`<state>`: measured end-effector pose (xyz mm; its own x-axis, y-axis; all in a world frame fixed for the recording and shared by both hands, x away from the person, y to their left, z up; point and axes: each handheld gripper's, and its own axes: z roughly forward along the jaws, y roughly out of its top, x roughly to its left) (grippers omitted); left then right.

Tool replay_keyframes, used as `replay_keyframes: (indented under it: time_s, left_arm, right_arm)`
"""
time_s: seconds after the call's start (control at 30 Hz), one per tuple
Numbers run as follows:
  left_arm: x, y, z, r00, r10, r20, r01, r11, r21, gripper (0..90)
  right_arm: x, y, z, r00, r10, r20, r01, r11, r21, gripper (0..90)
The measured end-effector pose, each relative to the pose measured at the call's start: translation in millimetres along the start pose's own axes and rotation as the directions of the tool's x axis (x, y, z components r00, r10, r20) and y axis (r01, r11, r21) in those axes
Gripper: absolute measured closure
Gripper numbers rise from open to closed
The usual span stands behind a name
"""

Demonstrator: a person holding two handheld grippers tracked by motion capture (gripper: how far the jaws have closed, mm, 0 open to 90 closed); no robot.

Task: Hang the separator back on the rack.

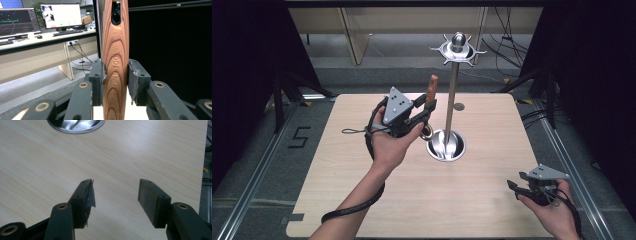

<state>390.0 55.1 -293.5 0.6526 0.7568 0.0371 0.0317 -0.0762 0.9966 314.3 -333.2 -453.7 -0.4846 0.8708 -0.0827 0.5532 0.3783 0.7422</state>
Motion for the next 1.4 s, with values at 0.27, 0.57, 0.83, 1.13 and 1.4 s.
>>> replay_keyframes:
  time_s: [0.27,0.57,0.83,1.13,1.4]
  left_arm:
    - [-1.7,5.3,4.9,1.0000,-0.009,-0.002,0.009,0.9999,-0.010,66.9]
    - [-2.9,12.7,11.2,1.0000,-0.009,-0.003,0.009,0.9998,-0.018,66.9]
    - [-2.6,16.8,15.0,0.9999,-0.009,-0.005,0.009,0.9998,-0.017,66.8]
    - [-0.9,20.0,20.9,0.9997,-0.016,-0.018,0.016,0.9997,-0.016,66.8]
    - [-0.2,24.6,24.4,0.9995,-0.018,-0.025,0.017,0.9998,-0.013,66.8]
  right_arm:
    - [2.9,0.0,-1.4,0.9991,0.042,-0.006,-0.041,0.999,0.019,45.9]
    - [2.0,0.0,-0.6,0.9993,0.036,-0.010,-0.035,0.999,0.012,45.8]
    - [2.4,0.1,-1.5,0.9994,0.035,-0.007,-0.035,0.999,0.018,45.8]
    - [0.7,0.1,-0.8,0.9999,0.016,-0.003,-0.016,1.000,0.006,45.8]
    - [2.6,0.0,-1.5,0.9993,0.037,-0.005,-0.036,0.999,0.021,45.8]
